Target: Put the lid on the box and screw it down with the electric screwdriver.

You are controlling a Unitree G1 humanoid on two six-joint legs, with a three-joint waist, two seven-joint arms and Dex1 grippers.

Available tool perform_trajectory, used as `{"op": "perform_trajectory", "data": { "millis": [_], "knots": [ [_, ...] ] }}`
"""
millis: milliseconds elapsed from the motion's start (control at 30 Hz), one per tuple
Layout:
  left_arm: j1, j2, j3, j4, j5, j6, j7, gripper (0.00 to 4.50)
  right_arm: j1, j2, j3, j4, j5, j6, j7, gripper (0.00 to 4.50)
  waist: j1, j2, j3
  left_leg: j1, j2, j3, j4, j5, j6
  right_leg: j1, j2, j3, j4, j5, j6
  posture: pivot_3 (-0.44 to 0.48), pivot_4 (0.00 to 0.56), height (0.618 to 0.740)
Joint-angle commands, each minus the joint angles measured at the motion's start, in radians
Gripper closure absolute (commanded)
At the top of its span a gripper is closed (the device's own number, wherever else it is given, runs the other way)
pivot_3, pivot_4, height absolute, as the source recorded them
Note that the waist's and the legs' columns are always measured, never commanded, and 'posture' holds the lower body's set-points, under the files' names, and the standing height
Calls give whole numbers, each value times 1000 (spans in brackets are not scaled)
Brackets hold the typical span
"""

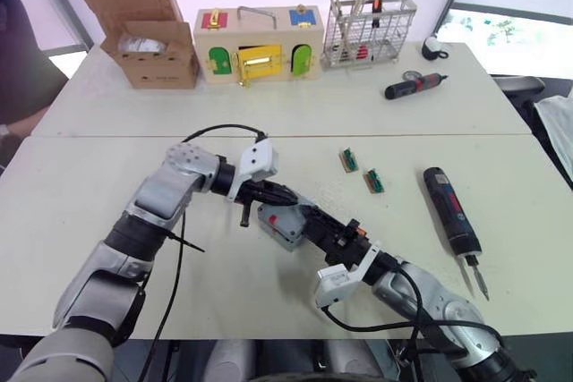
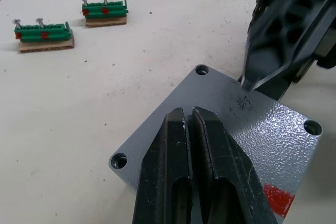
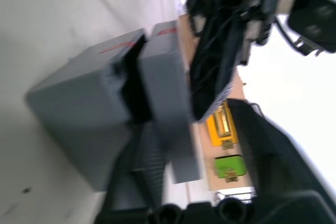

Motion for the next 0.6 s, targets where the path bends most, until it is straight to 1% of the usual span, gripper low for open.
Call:
{"op": "perform_trajectory", "data": {
  "millis": [33, 100, 133, 433, 500, 567, 600],
  "knots": [
    [56, 2, -89, 40, 80, -18, -8, 4308, 12, 2, -17, -57, 10, -2, -14, 739, 1, 0, -2, 0, 0, 0, 0, 0, 0, 0, 0, 0, 0, 0, 0, 0, 150, 740],
    [69, 3, -98, 42, 94, -37, -7, 4308, 16, 0, -22, -63, 12, -2, -13, 183, 1, 0, -6, 0, 0, 0, 0, 0, 0, 0, 0, 0, 0, 0, 0, 0, 150, 740],
    [74, 3, -100, 41, 97, -39, -8, 4308, 19, -1, -26, -67, 14, -2, -12, 40, 1, 0, -8, 0, 0, 0, 0, 0, 0, 1, 0, 0, -1, 0, 0, 0, 150, 740],
    [101, 9, -111, 53, 129, -71, 0, 4308, 53, -38, -66, -95, 31, -25, -14, 40, 0, 0, -11, 4, 0, 0, -1, -1, 1, 5, 0, 0, -1, 0, 0, 0, 150, 740],
    [103, 5, -115, 63, 139, -85, 12, 4308, 45, -36, -62, -89, 33, -28, -14, 40, 1, -1, -11, 9, 0, 0, -2, -1, 2, 9, 0, 0, -3, 0, 0, 0, 150, 740],
    [104, 1, -117, 68, 142, -90, 18, 4308, 36, -28, -51, -85, 30, -31, -12, 40, 1, -1, -11, 17, 0, 0, -4, -2, 4, 18, 0, 0, -6, -2, -1, 0, 150, 740],
    [104, -1, -116, 69, 141, -92, 22, 4308, 33, -23, -47, -84, 28, -31, -10, 40, 1, 0, -11, 18, 0, 0, -4, -2, 4, 19, 0, 0, -6, -2, -1, 0, 150, 740]
  ]
}}
